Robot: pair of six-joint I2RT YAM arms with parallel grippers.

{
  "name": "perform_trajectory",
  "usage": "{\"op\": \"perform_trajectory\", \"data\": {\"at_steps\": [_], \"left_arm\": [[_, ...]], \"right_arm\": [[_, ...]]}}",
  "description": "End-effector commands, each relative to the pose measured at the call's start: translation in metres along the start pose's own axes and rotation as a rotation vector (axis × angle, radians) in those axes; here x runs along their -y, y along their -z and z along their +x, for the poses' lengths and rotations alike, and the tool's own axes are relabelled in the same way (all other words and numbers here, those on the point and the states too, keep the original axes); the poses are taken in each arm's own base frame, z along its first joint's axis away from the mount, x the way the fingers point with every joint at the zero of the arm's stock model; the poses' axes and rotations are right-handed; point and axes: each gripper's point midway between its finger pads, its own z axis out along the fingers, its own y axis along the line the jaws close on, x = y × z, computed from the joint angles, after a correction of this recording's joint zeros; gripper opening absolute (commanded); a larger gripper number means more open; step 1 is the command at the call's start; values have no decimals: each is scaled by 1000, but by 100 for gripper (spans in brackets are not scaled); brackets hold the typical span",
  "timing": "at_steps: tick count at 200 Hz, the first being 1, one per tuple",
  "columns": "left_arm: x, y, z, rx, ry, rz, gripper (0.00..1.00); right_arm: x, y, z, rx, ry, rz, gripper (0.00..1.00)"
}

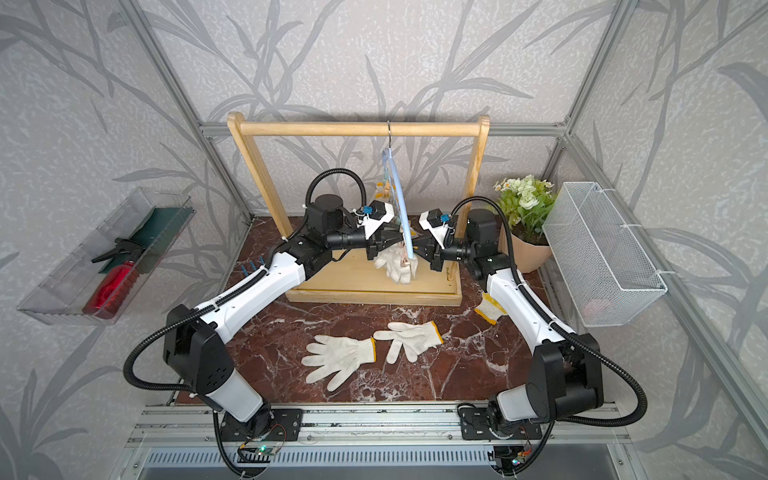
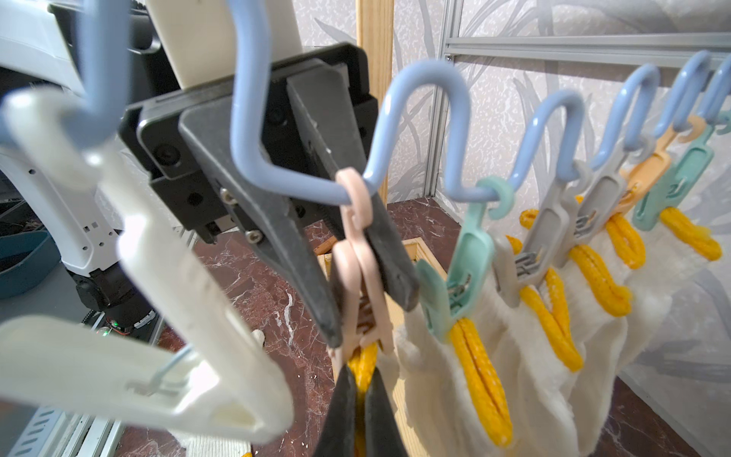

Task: Clip the gloves onto a hanger to dry
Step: Clamp the glove onto the hanger.

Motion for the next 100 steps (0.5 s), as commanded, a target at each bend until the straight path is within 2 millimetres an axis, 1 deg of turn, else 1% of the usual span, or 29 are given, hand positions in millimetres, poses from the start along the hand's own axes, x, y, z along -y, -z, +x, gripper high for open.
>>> {"op": "perform_trajectory", "data": {"at_steps": [1, 6, 13, 25, 40, 45, 60, 69, 77, 86, 100], "left_arm": [[27, -14, 47, -99, 94, 119, 0], [27, -15, 48, -98, 97, 116, 0], [27, -14, 47, -96, 96, 114, 4], [26, -14, 48, -95, 100, 107, 16], [25, -13, 45, -86, 101, 96, 24], [25, -12, 44, -84, 102, 91, 29], [23, -10, 39, -71, 106, 74, 32], [24, -8, 37, -61, 109, 83, 38], [23, -6, 34, -49, 111, 84, 42], [22, -5, 31, -40, 120, 81, 44], [22, -1, 25, -18, 128, 86, 47]], "right_arm": [[-13, 1, -27, 50, 71, -33, 0], [-13, 1, -26, 50, 70, -32, 0], [-12, 1, -26, 52, 69, -30, 0], [-11, 1, -25, 53, 65, -25, 0], [-9, 0, -23, 52, 57, -17, 3], [-9, 0, -22, 52, 54, -17, 4], [-7, -1, -19, 49, 50, -5, 9], [-5, -1, -16, 42, 47, 5, 10], [-3, -1, -14, 36, 43, 15, 13], [-1, -1, -12, 29, 38, 28, 16], [3, -1, -8, 19, 29, 52, 26]]}}
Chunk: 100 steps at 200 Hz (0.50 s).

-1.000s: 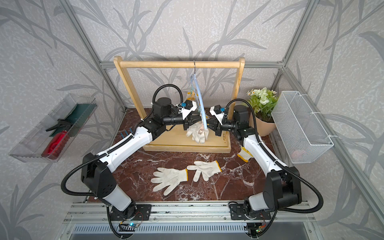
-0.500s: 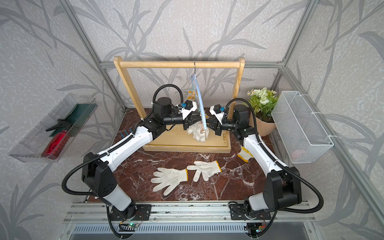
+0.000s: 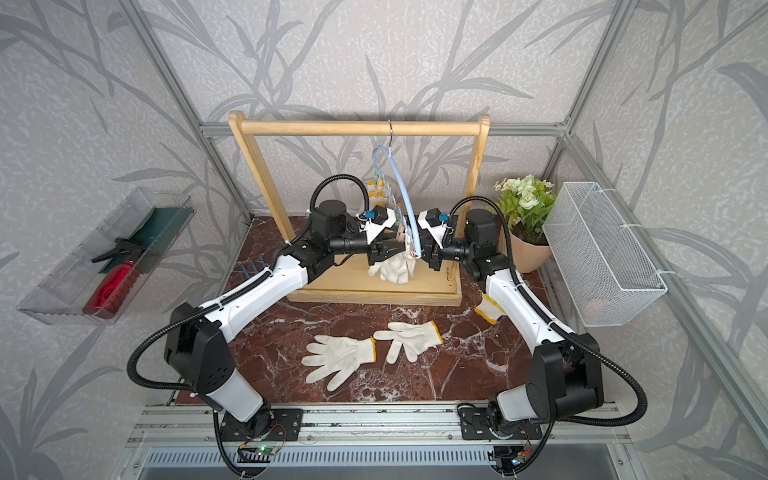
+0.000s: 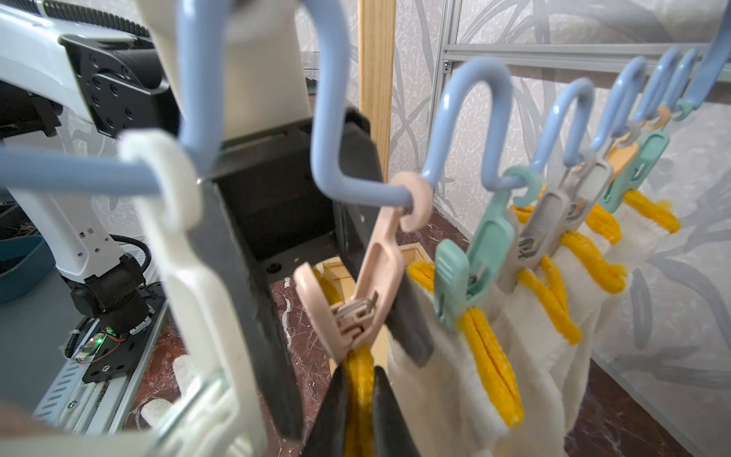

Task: Clip the gloves onto a hanger to dry
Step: Clamp the glove onto the hanger.

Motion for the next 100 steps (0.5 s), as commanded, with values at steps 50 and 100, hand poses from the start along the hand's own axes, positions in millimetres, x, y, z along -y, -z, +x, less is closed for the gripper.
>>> {"op": "perform_trajectory", "data": {"at_steps": [50, 100], "left_arm": [[10, 23, -21, 117, 48, 51, 57], [-3, 38, -11, 91, 76, -55, 59]], "right_arm": [[10, 14, 26, -37, -46, 179, 46], [30, 50, 83, -172, -237, 516, 58]]}}
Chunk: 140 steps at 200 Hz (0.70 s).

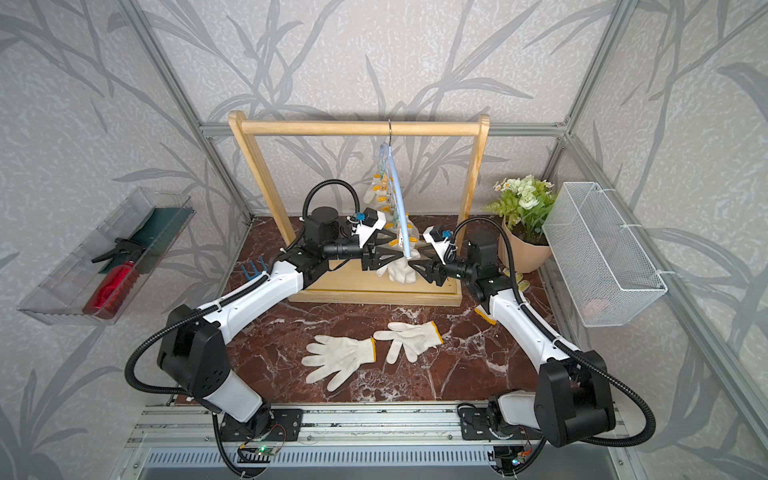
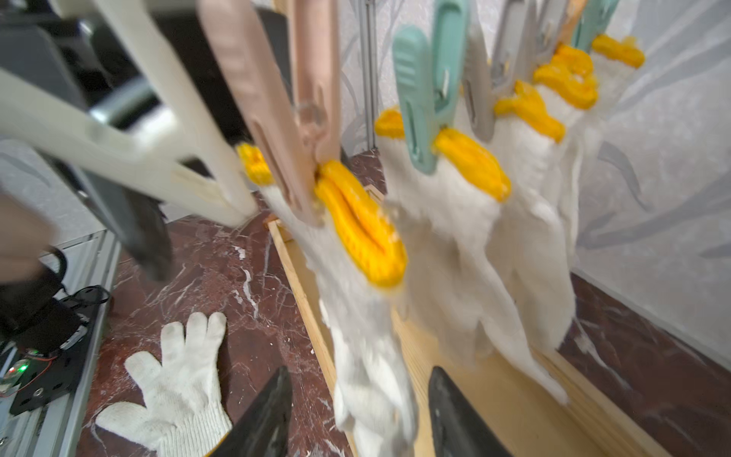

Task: Clip the gloves onto a hanger to dry
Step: Clamp the glove onto the hanger, then pick up the glove from the center of the board.

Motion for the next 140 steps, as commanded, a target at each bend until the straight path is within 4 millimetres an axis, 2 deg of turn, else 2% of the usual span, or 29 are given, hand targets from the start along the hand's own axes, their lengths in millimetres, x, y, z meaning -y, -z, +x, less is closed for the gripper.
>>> {"op": "perform_trajectory", "data": {"at_steps": [1, 13, 38, 63, 102, 140], "left_arm": [[0, 16, -16, 37, -32, -58, 59], [-4, 21, -9, 23, -25, -98, 60], [-14, 34, 7, -17, -5, -204, 61], [-19, 49, 25, -57, -9, -308, 63], [-28, 80, 49, -100, 11, -479, 63], [-43, 108, 69, -132, 67, -630, 63]], "right_arm": [[27, 18, 16, -60, -90, 233, 58], [34, 27, 33, -113, -151, 310, 59], [33, 42, 64, -170, -320, 399, 59], [23, 46, 103, -219, -497, 456, 59], [4, 60, 168, -467, -603, 633, 56], [-17, 70, 213, -629, -615, 739, 54]]}}
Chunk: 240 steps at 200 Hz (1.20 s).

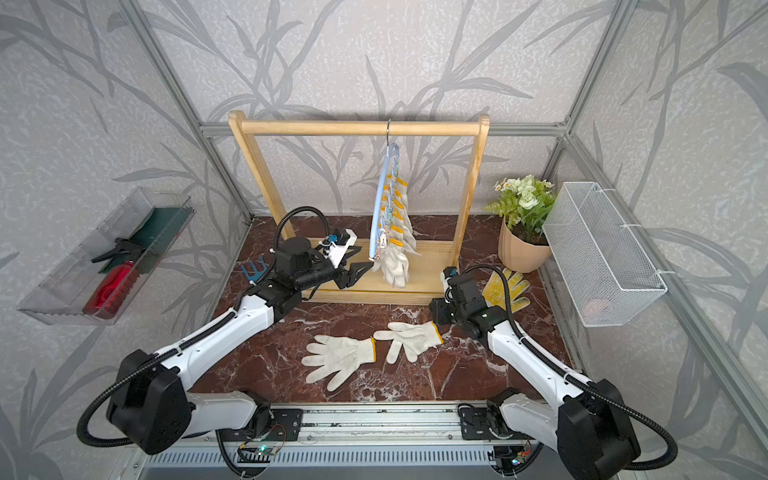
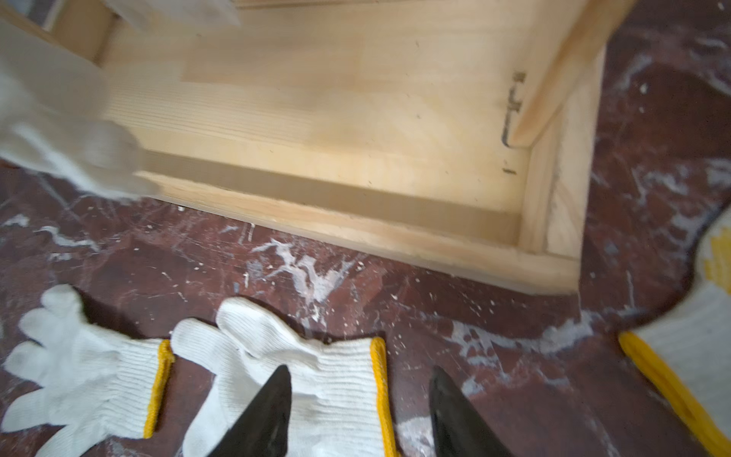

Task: Clip the gloves onto a hanger to dry
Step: Pick up the glove from the center of the board.

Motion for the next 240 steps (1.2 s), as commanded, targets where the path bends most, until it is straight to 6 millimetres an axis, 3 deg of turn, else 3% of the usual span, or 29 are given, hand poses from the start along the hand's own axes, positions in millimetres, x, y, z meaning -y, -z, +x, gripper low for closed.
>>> {"op": "perform_trajectory", "data": {"at_steps": [1, 41, 78, 98, 139, 165, 205, 240], "left_arm": [[-25, 11, 2, 0, 20, -138, 63], [-35, 12, 20, -5, 92, -164, 63], [-21, 8, 33, -17, 107, -73, 63], [-1, 6, 42, -39, 106, 45, 63], [18, 11, 54, -54, 92, 134, 63], [37, 15, 61, -79, 88, 238, 63], [59, 25, 62, -85, 73, 358, 62], [73, 35, 47, -45, 50, 440, 61]], "right_arm": [[24, -6, 40, -112, -60, 173, 54], [16, -24, 72, -179, -90, 159, 50], [12, -42, 81, -212, -85, 138, 43], [6, -49, 82, -224, -63, 107, 35], [-26, -53, 69, -184, 47, -73, 7], [-62, -34, 42, -85, 187, -257, 0], [-119, 23, -11, 138, 427, -488, 0], [-155, 66, -25, 191, 615, -637, 0]]}}
